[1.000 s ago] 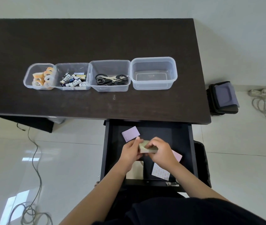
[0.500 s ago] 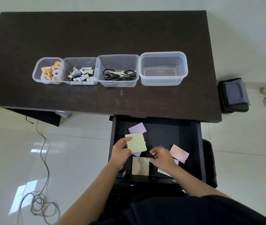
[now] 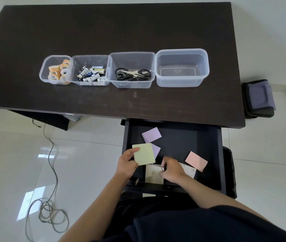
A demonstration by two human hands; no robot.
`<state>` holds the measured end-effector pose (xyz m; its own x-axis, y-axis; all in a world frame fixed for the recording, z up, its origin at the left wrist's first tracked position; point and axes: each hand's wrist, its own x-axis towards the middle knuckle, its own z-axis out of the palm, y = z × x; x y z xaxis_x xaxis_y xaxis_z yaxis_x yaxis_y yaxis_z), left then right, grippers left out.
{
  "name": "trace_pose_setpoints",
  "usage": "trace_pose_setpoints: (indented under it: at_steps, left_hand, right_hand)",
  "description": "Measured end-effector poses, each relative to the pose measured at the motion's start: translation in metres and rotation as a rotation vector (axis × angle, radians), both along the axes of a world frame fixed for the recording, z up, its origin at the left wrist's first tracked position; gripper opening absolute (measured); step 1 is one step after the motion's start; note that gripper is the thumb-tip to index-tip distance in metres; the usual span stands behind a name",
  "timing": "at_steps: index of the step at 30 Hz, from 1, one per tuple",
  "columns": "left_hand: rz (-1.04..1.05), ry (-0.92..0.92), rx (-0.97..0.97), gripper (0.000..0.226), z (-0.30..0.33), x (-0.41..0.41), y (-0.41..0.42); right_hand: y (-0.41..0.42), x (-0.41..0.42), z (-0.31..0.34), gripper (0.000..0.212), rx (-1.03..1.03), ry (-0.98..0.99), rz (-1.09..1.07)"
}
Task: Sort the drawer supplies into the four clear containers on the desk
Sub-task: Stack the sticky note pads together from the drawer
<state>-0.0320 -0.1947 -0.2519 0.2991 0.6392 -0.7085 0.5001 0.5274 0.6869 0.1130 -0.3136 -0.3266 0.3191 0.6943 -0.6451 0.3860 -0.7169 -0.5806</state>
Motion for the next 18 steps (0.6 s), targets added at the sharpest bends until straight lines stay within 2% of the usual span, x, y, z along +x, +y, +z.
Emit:
trace_pose_setpoints:
  at_steps: [3,8,13,18]
  left_hand:
    - [0.004,0.001,-0.004,0.06,-0.001,-0.001,-0.001]
    - [0.012,-0.009,-0.002,0.06,0.001,0.002,-0.002]
    - [0.025,-0.024,0.009,0.058,0.0,0.009,0.0]
    - [0.02,-0.085,-0.003,0.055,-0.001,0.018,0.001]
  right_hand:
    - [-0.002,0.004,0.006,0.018,0.048,0.096,-0.054]
    - [-0.007,0.016,0.027,0.018,0.139,0.107,-0.191]
    - [-0.012,0.039,0.054,0.022,0.262,0.122,-0.419]
    - [-0.007,0.051,0.08,0.034,0.401,0.157,-0.638]
